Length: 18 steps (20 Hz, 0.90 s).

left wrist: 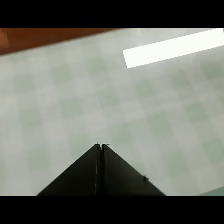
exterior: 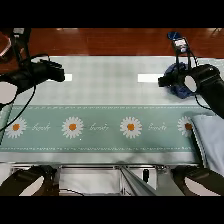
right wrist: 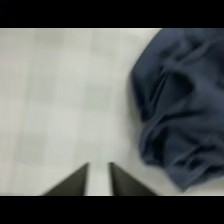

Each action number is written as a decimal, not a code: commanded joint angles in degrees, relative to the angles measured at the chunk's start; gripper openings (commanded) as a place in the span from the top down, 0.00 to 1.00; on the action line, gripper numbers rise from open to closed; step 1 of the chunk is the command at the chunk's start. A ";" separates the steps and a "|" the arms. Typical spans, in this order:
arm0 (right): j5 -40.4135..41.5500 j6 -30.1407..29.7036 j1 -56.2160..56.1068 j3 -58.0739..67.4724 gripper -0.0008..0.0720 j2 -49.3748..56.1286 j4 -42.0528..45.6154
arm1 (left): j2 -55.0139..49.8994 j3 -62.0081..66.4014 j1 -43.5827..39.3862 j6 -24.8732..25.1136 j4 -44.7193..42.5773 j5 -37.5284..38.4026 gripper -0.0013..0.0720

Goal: Fold the shirts.

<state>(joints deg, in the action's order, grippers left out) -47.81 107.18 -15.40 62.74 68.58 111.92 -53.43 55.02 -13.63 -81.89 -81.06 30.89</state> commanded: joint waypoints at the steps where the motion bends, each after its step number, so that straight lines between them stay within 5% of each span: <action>1: 10.60 2.75 4.83 0.07 0.42 2.86 9.55 | -0.26 0.00 0.02 0.00 0.02 -6.10 0.84; 2: 11.58 4.46 8.26 0.07 0.42 4.61 9.51 | -0.79 -0.02 0.02 -0.02 0.02 -6.03 0.51; 3: 12.63 7.08 11.74 0.13 0.42 6.40 9.31 | -1.60 -0.02 0.02 -0.37 0.00 -5.90 0.30; 6: 12.59 8.70 21.88 5.05 0.42 13.62 1.66 | -5.20 0.00 0.02 -1.40 0.00 -4.26 0.29; 11: 5.49 -2.67 29.70 19.19 0.43 28.81 -19.52 | -12.33 0.00 0.04 -4.13 0.00 -4.44 0.29; 16: -6.69 -7.02 30.03 26.58 0.44 38.47 -21.59 | -14.45 0.00 0.02 -7.10 0.02 -3.10 0.29; 18: -10.62 -7.98 30.03 26.58 0.67 39.06 -22.51 | -14.43 0.02 0.02 -9.25 0.04 0.33 0.29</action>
<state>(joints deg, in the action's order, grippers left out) -50.70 101.71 14.13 87.29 104.57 92.44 -67.18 55.02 -13.63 -88.18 -81.06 27.70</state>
